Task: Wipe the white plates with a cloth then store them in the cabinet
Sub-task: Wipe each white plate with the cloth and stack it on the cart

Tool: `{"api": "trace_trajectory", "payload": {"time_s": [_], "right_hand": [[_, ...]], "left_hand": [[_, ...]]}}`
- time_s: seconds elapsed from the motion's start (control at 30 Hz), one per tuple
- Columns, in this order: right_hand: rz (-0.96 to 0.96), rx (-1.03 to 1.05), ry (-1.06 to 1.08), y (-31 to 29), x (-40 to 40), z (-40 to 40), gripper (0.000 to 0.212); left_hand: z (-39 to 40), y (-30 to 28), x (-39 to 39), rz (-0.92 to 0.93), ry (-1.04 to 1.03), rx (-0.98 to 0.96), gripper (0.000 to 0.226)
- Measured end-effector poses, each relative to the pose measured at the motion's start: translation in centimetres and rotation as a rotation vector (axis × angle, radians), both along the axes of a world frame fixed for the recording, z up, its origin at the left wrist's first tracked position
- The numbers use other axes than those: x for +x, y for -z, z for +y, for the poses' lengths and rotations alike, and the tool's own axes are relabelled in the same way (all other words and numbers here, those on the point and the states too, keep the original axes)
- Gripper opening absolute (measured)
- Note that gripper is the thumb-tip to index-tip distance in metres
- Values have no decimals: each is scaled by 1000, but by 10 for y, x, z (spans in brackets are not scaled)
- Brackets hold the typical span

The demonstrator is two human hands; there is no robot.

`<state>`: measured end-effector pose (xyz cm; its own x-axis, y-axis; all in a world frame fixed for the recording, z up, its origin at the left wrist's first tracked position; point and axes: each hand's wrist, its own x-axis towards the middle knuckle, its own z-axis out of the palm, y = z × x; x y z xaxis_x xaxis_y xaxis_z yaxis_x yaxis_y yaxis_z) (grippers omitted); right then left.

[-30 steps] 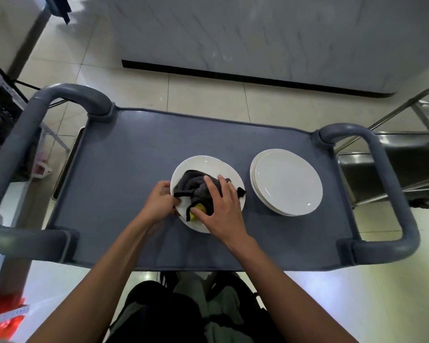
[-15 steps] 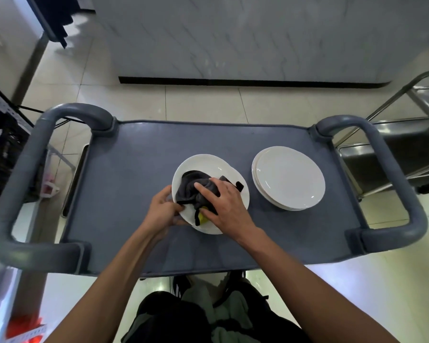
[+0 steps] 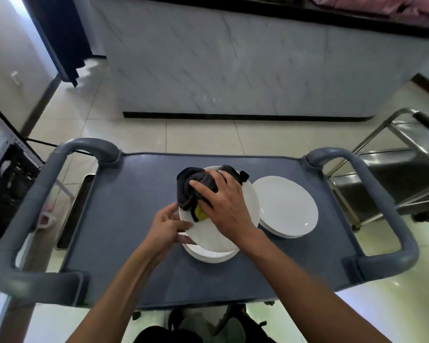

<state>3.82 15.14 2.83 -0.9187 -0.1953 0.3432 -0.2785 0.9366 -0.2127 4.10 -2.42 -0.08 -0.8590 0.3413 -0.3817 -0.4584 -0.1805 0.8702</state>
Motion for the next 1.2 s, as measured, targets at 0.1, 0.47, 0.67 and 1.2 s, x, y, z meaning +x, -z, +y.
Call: {"api": "trace_trajectory", "payload": {"time_s": [0.1,0.47,0.67,1.2], "right_hand": [[13,-6,82,-12,-12,5,39],[-45,54,251,-22,-3,34,36],[-128,28,189,-7,27,15,40],[-158,-33,201,6,43,33,43]], "left_hand": [[-1,-6,0,11,-34,21,58],[-5,-13,-10,11,-226,116,64],[7,-16,-17,30,-260,121,60],[-1,-10,-15,23,-308,86,58]]}}
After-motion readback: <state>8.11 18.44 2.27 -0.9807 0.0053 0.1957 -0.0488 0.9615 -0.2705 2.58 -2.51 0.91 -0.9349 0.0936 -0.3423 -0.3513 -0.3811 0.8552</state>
